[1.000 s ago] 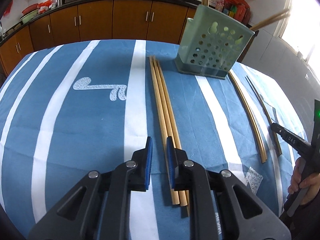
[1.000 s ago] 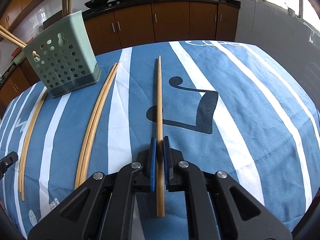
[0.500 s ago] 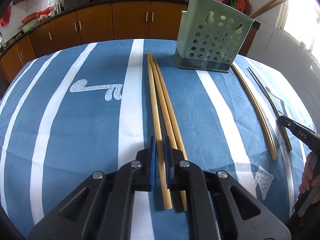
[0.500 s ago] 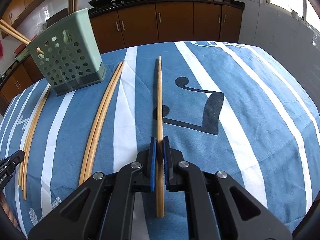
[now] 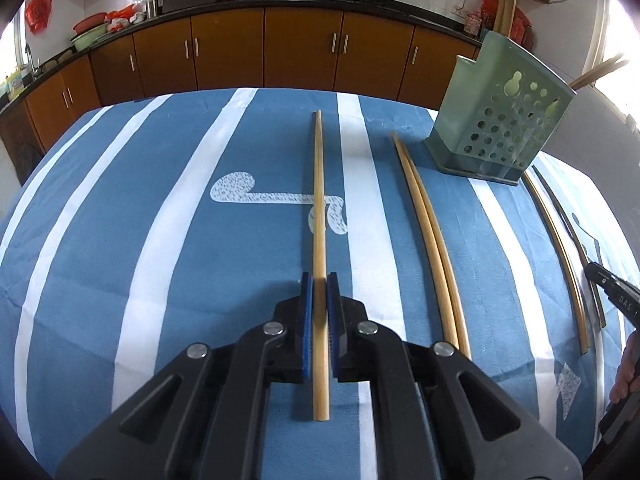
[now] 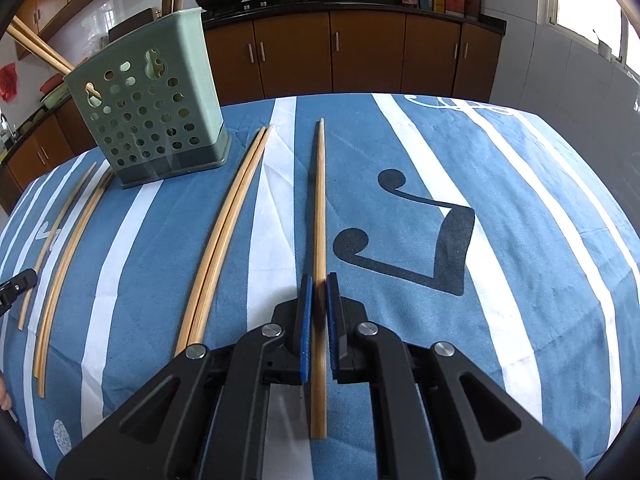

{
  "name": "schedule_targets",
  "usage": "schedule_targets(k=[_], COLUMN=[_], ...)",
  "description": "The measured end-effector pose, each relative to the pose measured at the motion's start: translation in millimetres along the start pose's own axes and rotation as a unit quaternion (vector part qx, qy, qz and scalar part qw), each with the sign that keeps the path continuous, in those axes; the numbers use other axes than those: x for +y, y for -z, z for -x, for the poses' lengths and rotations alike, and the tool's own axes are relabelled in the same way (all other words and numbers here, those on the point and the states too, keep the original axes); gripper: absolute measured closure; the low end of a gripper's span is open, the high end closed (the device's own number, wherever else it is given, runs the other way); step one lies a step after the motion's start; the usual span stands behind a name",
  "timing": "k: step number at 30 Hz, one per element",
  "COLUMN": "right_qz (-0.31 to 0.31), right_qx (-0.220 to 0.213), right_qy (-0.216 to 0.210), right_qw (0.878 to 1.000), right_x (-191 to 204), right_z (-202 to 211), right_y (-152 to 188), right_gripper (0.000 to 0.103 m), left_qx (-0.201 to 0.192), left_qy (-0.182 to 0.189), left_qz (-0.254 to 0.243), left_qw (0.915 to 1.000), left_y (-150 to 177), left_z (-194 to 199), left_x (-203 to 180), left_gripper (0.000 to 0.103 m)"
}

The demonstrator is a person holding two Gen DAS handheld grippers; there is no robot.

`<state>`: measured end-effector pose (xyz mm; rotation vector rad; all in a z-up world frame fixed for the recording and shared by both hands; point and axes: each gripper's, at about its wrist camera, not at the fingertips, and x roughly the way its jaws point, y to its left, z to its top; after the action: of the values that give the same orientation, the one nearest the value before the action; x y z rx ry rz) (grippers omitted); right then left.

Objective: Organize utensils
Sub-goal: 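Close the right gripper on a chopstick while the left gripper grasps another, then lift both held chopsticks upright over the green holder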

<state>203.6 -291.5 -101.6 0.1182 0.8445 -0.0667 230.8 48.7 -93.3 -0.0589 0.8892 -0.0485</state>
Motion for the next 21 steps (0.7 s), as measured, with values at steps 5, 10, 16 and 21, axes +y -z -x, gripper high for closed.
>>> schedule_targets(k=[5,10,16,21], right_qz=[-0.005,-0.006,-0.007,-0.007], right_qx=[0.000,0.000,0.000,0.000], right_qy=[-0.005,-0.006,-0.007,-0.007], right_qw=[1.000,1.000,1.000,1.000], right_x=[-2.4,-2.5,-2.5,-2.4], right_z=[-1.3,-1.1,-0.5,-0.4], right_y=[-1.1,-0.8,0.0,0.0], right_gripper=[0.095,0.095,0.095,0.095], left_qx=[-0.001,-0.001,0.000,0.000], left_qy=[0.009,0.008,0.007,0.007], left_qz=[0.009,0.009,0.009,0.009], left_qw=[0.9999,0.9999,0.9999,0.9999], left_y=[-0.8,-0.1,-0.1,-0.2], left_z=[-0.9,-0.4,-0.5,-0.5], left_x=[3.1,1.8,1.4,1.8], left_gripper=[0.093,0.093,0.093,0.093])
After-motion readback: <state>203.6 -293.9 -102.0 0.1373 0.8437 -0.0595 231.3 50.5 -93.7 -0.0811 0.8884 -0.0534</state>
